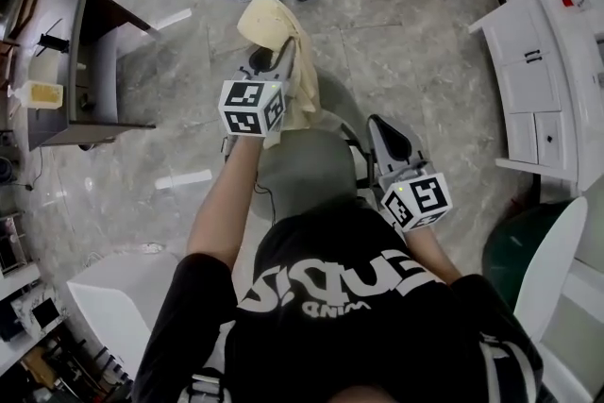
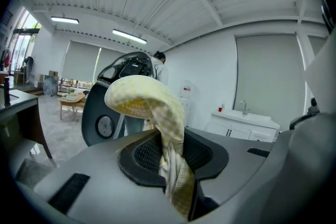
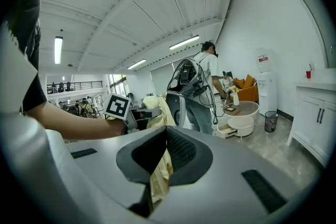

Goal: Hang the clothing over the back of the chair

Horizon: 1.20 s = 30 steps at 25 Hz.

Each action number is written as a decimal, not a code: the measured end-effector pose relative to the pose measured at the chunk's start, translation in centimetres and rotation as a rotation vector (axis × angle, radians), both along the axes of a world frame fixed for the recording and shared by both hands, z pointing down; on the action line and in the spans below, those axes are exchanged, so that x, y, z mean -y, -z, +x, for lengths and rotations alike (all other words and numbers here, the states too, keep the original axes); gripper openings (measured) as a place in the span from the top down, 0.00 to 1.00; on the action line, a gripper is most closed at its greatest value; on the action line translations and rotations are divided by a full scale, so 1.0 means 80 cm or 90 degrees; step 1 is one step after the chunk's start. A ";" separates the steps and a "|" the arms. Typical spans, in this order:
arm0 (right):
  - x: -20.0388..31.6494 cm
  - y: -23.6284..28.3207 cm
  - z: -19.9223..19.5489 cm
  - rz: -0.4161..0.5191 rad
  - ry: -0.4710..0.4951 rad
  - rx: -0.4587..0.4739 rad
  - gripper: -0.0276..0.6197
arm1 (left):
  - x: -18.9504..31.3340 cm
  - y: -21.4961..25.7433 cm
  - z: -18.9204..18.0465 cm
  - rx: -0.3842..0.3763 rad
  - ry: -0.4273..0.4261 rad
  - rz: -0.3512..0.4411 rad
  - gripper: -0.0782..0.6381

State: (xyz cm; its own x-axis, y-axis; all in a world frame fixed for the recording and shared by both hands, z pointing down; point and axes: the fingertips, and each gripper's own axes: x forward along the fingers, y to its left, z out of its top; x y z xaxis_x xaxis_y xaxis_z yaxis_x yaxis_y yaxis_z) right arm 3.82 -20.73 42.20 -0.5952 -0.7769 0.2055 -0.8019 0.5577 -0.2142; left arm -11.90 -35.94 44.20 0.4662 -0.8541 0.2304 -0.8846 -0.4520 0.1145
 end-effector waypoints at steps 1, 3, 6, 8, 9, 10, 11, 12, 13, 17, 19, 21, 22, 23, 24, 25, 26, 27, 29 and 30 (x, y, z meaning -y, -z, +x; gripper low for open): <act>0.001 -0.001 0.001 -0.003 -0.002 -0.001 0.94 | 0.006 -0.010 0.000 0.002 0.002 -0.009 0.75; 0.001 -0.006 0.004 -0.011 -0.005 -0.002 0.94 | 0.016 -0.032 0.001 0.008 0.009 -0.029 0.75; 0.001 -0.011 0.005 -0.018 -0.006 -0.004 0.94 | 0.028 -0.066 -0.002 0.020 0.021 -0.062 0.75; 0.001 -0.013 0.006 -0.024 -0.006 -0.006 0.94 | 0.036 -0.083 -0.005 0.025 0.028 -0.083 0.75; 0.000 -0.015 0.006 -0.028 -0.008 -0.007 0.94 | 0.040 -0.089 -0.005 0.026 0.030 -0.089 0.75; 0.000 -0.017 0.008 -0.031 -0.009 -0.008 0.94 | 0.043 -0.094 -0.004 0.029 0.031 -0.093 0.75; -0.001 -0.019 0.010 -0.033 -0.011 -0.008 0.94 | 0.046 -0.098 -0.001 0.034 0.030 -0.096 0.75; -0.001 -0.020 0.012 -0.036 -0.013 -0.009 0.94 | 0.050 -0.102 0.001 0.041 0.030 -0.099 0.75; -0.001 -0.021 0.013 -0.037 -0.014 -0.009 0.94 | 0.053 -0.108 0.003 0.049 0.029 -0.104 0.75; -0.002 -0.025 0.016 -0.043 -0.019 -0.009 0.94 | 0.054 -0.146 0.003 0.092 0.034 -0.158 0.74; -0.003 -0.026 0.015 -0.045 -0.020 -0.010 0.94 | 0.049 -0.169 0.000 0.111 0.035 -0.194 0.73; -0.002 -0.026 0.014 -0.047 -0.020 -0.010 0.94 | 0.047 -0.180 -0.005 0.114 0.042 -0.209 0.73; -0.002 -0.026 0.014 -0.047 -0.020 -0.010 0.94 | 0.046 -0.182 -0.006 0.110 0.045 -0.211 0.73; -0.002 -0.026 0.014 -0.048 -0.019 -0.010 0.94 | 0.047 -0.183 -0.006 0.107 0.047 -0.214 0.73; -0.002 -0.027 0.014 -0.048 -0.019 -0.010 0.94 | 0.047 -0.184 -0.006 0.106 0.046 -0.218 0.73; -0.002 -0.027 0.014 -0.049 -0.019 -0.010 0.94 | 0.047 -0.186 -0.005 0.106 0.045 -0.224 0.73; -0.002 -0.028 0.014 -0.049 -0.019 -0.010 0.94 | 0.048 -0.188 -0.005 0.107 0.044 -0.231 0.71; -0.003 -0.029 0.014 -0.048 -0.019 -0.010 0.94 | 0.048 -0.190 -0.004 0.107 0.045 -0.238 0.68; -0.003 -0.029 0.014 -0.049 -0.018 -0.011 0.94 | 0.049 -0.194 -0.006 0.109 0.052 -0.252 0.54; -0.003 -0.029 0.014 -0.049 -0.018 -0.011 0.94 | 0.048 -0.196 -0.008 0.109 0.056 -0.258 0.48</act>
State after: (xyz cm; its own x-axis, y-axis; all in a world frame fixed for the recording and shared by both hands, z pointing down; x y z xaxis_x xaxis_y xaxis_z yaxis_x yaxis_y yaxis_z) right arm 4.94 -20.50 44.55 -0.5692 -0.7748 0.2752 -0.8210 0.5173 -0.2417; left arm -12.55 -39.81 59.86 0.3221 -0.7139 0.6217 -0.9393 -0.3230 0.1157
